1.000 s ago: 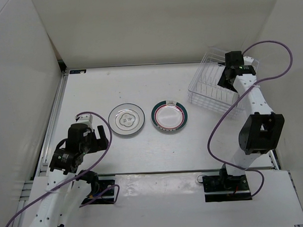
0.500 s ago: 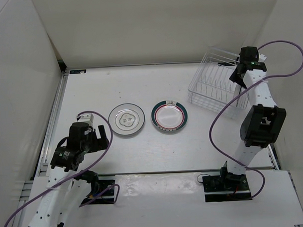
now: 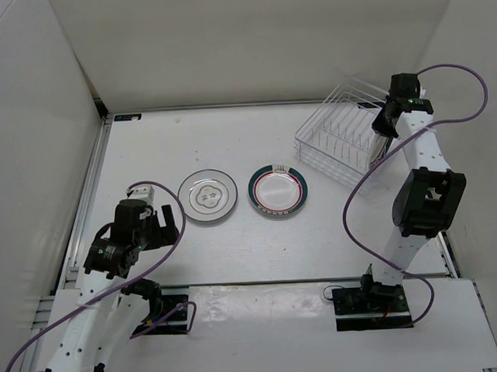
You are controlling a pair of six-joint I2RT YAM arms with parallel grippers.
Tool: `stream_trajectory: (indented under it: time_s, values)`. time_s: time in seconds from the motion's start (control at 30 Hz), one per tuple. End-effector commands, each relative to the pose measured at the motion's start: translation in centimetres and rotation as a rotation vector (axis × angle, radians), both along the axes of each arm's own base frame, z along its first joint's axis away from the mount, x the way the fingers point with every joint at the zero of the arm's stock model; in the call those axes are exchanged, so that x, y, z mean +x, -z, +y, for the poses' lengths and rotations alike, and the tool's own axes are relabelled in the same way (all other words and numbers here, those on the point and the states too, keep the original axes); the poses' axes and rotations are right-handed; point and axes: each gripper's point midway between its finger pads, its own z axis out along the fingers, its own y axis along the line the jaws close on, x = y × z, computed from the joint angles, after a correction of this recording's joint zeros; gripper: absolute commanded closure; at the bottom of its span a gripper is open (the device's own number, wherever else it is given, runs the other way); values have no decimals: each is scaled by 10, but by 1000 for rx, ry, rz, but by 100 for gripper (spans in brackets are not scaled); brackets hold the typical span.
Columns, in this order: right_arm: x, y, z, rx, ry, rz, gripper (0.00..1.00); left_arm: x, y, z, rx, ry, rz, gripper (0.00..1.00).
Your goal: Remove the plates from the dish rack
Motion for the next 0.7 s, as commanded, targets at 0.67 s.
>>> stream_trajectory:
  time_s: [0.67]
  values:
    - [-27, -145, -1, -114, -44, -308, 100, 5, -3, -6, -20, 16, -13, 0]
